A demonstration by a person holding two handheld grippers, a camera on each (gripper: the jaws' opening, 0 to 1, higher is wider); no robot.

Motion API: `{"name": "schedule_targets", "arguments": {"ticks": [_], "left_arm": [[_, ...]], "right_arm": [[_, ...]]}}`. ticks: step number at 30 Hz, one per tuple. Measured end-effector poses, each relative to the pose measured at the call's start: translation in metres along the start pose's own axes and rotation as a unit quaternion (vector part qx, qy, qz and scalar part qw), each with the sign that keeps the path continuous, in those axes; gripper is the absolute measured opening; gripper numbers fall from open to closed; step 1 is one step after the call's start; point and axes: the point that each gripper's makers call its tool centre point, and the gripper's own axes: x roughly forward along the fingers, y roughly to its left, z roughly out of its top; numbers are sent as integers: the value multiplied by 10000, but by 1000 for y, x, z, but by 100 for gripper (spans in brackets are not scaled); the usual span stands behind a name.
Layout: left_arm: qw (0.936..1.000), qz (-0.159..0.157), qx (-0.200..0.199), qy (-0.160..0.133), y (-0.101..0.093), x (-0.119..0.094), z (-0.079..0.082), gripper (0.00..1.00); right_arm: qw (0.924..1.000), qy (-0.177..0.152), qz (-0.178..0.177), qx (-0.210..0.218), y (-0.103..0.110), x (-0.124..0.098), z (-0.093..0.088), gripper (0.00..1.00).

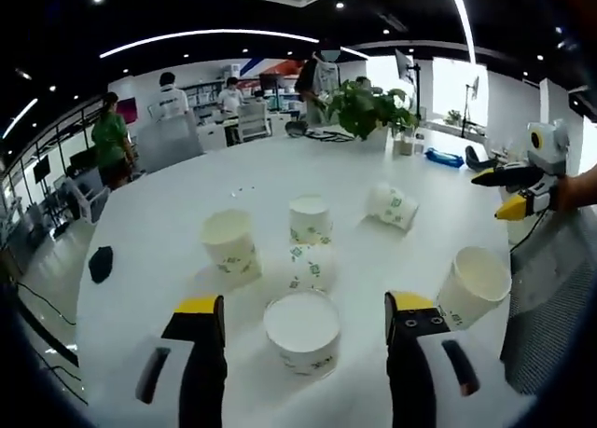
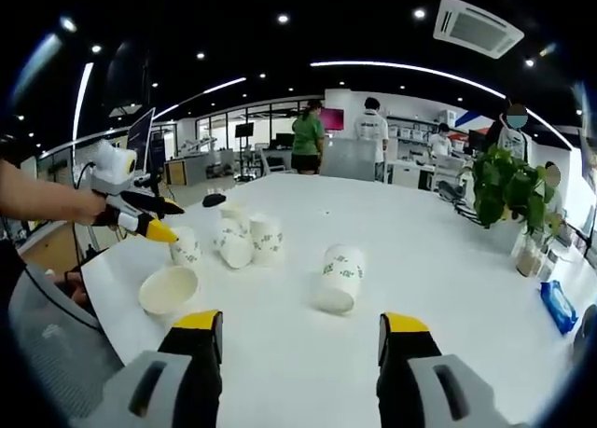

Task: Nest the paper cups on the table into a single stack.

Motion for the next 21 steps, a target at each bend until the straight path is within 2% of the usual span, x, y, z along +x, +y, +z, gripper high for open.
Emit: {"name": "schedule_targets", "arguments": {"ticks": [12,16,21], "left_arm": [[9997,44,-113,200,2,9,-20,61],[9997,6,-212,149,-1,12,-17,54],[9998,-22,-118,129,-4,15,-16,48]], "right_arm": [[10000,32,-15,2,-1,1,-2,67],[10000,24,-44,34,-2,0,-2,66],[10000,36,-56,38,-2,0,-2,66]]}}
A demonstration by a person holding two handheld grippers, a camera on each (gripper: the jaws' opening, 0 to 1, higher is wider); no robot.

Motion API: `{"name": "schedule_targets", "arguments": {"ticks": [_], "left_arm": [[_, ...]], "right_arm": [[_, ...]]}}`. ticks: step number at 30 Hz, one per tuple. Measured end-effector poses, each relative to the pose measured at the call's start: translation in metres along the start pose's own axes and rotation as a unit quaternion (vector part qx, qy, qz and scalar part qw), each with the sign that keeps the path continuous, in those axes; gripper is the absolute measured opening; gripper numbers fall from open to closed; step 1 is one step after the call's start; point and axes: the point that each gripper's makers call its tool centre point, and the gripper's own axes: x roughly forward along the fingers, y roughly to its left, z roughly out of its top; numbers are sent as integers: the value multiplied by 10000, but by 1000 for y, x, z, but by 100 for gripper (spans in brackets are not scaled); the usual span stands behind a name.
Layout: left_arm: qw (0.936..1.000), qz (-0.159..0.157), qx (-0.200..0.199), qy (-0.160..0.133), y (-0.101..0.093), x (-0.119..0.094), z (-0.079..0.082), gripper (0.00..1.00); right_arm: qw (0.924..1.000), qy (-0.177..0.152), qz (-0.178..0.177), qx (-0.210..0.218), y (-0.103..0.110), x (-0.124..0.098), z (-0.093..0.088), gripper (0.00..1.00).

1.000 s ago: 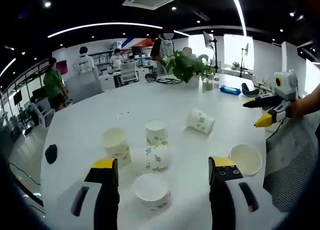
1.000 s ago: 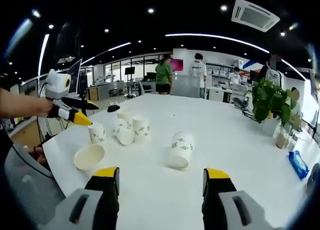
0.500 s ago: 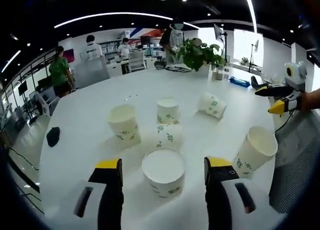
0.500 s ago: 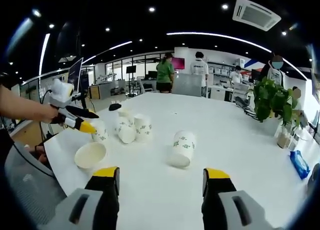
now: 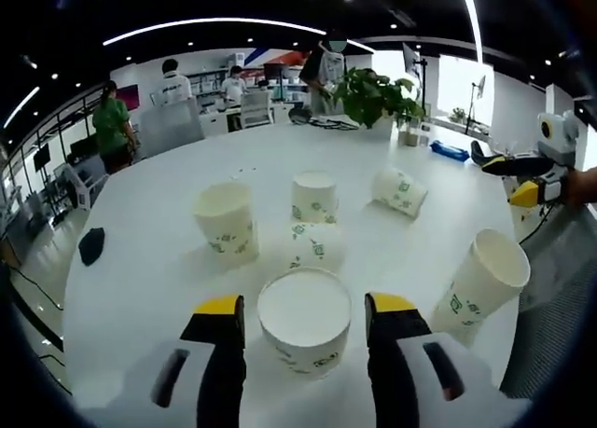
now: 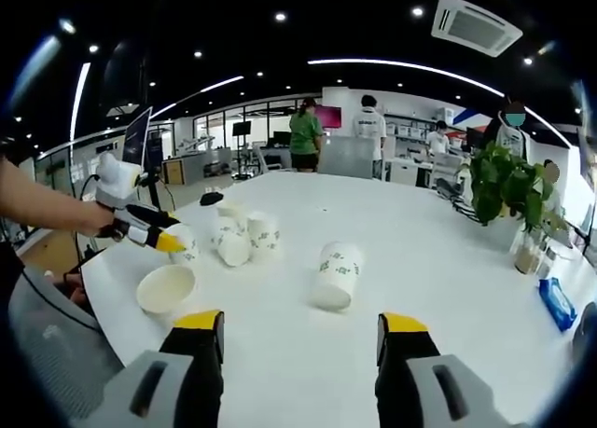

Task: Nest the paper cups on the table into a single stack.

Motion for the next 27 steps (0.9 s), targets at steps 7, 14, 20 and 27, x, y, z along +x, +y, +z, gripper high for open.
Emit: {"name": "schedule_targets", "arguments": {"ticks": [7,14,20,27], "left_arm": [[10000,9,41,21,-1,2,-1,39],[9999,53,74,48,3,1,-4,38],[9999,89,108,24,4,-1,-5,37],[9999,89,43,-101,2,-9,2,37]], "right_arm": [[10000,0,-24,40,-1,0,0,66],[9999,-68,-39,74,-2,-1,3,65],[9999,-76,-12,113,-2,-1,3,65],[9999,-99,38,121,0,-1,4,65]]}}
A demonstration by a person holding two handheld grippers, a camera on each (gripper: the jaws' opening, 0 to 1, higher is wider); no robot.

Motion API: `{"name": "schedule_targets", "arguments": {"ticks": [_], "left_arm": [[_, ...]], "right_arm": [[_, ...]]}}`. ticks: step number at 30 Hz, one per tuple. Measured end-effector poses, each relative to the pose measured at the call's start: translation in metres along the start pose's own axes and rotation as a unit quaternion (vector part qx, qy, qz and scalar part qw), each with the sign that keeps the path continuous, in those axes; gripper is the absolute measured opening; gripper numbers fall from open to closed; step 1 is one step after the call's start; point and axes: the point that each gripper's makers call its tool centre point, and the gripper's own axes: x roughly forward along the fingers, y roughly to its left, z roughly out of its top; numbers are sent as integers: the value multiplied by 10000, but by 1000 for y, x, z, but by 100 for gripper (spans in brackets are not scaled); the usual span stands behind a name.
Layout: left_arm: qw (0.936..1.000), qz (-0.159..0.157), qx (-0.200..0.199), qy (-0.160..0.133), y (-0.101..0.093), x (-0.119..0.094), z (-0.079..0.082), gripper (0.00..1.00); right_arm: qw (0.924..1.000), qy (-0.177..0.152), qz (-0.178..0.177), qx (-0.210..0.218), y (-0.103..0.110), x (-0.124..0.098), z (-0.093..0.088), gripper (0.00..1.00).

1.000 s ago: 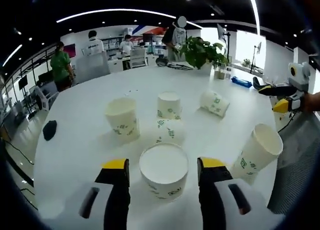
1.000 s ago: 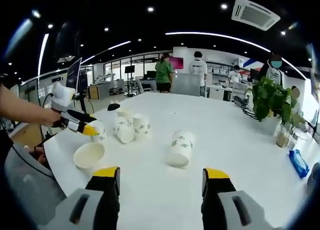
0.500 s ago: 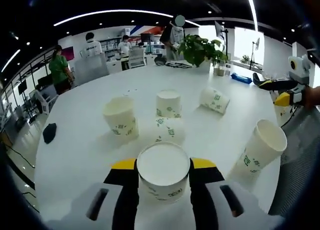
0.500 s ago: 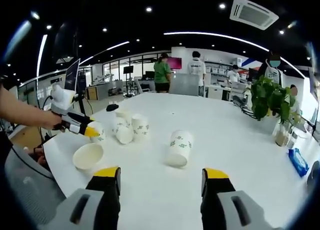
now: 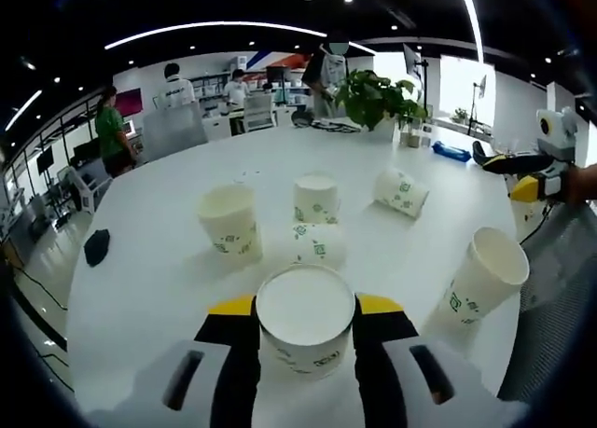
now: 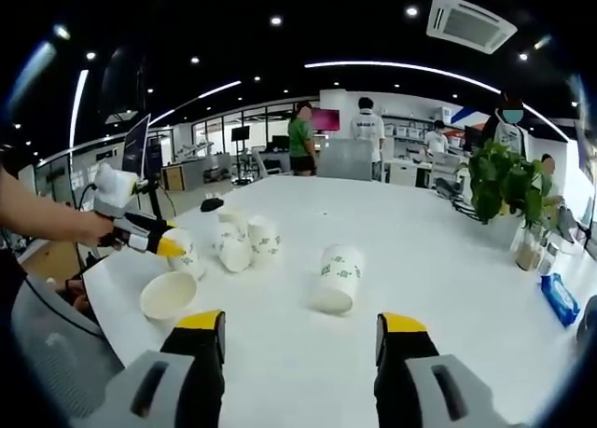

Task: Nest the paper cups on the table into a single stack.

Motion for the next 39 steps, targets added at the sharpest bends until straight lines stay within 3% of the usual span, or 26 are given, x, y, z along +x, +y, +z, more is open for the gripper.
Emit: {"name": "schedule_targets", "arguments": {"ticks": [3,17,22,27,35,39], "left_arm": [[10000,-16,-27,-61,1,-1,1,37],[9990,41,64,-437,-12,-36,36,37],[9981,61,159,-585,-16,-45,49,37],[9976,41,150,-680,-27,-55,61,37],[9950,-71,203,-973,-58,-73,84,37],[9941,-138,178,-1066,-69,-78,91,37]], "right_arm": [[10000,-17,38,8,2,0,1,65],[9993,-26,378,41,17,1,4,64],[9984,-99,509,228,26,-1,10,64],[9935,-281,757,804,40,-7,28,62],[9875,-382,962,1189,48,-14,45,59],[9805,-384,1273,1449,59,-14,53,55]]}}
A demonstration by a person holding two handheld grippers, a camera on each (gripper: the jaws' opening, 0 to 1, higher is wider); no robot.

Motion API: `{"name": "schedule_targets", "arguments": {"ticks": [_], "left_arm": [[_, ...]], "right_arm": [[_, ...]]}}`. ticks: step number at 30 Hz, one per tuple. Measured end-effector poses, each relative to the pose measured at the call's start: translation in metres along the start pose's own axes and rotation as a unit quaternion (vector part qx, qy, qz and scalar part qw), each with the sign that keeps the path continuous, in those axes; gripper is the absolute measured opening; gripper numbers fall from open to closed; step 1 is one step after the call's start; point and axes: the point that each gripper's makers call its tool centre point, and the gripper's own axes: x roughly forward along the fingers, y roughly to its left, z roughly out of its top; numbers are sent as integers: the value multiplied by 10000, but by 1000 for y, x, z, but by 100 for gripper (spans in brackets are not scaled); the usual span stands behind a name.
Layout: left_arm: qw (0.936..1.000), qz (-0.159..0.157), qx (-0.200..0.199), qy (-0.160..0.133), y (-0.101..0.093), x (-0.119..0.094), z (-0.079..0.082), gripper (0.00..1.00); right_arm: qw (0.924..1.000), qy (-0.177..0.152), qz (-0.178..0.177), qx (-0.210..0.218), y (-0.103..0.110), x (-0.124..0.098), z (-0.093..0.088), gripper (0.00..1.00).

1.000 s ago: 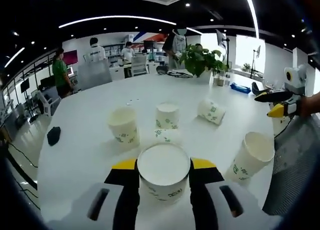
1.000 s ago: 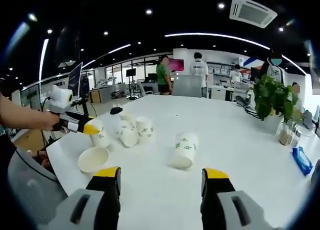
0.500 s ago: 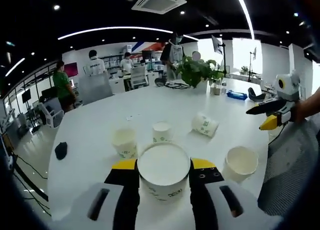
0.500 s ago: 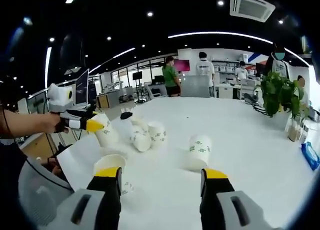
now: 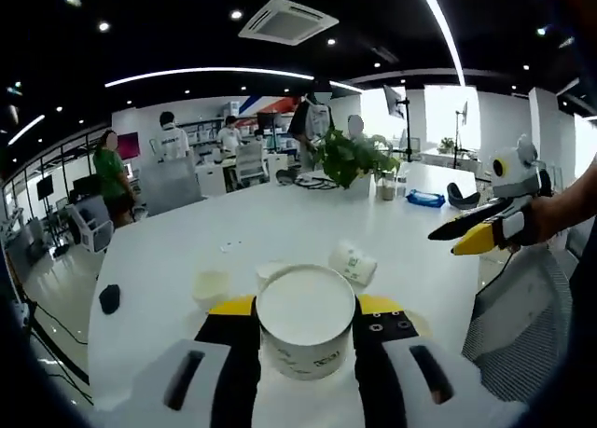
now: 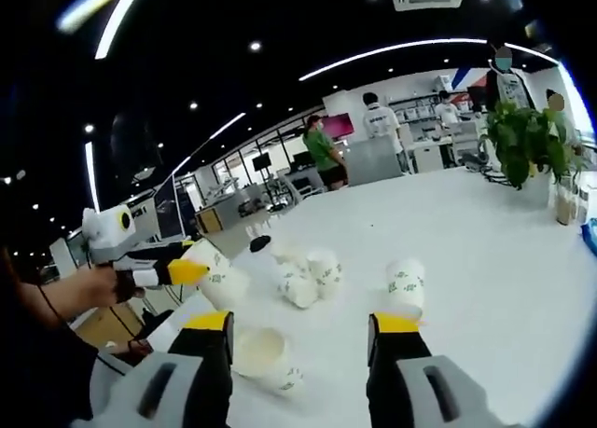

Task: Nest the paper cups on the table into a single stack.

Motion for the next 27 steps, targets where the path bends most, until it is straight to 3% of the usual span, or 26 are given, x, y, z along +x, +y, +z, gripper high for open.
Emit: {"name": "schedule_targets", "arguments": {"ticks": [5,10,14,21,27], "left_arm": [[9999,-140,-27,-54,-22,-1,6,37],[9992,-371,127,-9,-41,1,5,37],[9985,-473,256,38,-48,1,8,37],[9973,-708,114,-125,-59,0,21,37],[9958,-870,86,-266,-68,0,30,37]], "right_arm": [[9995,61,288,135,12,6,6,52],[9992,88,345,158,15,14,5,51],[9987,145,415,258,17,20,3,51],[9957,147,673,618,22,20,5,49],[9939,254,871,620,30,19,5,49]]}}
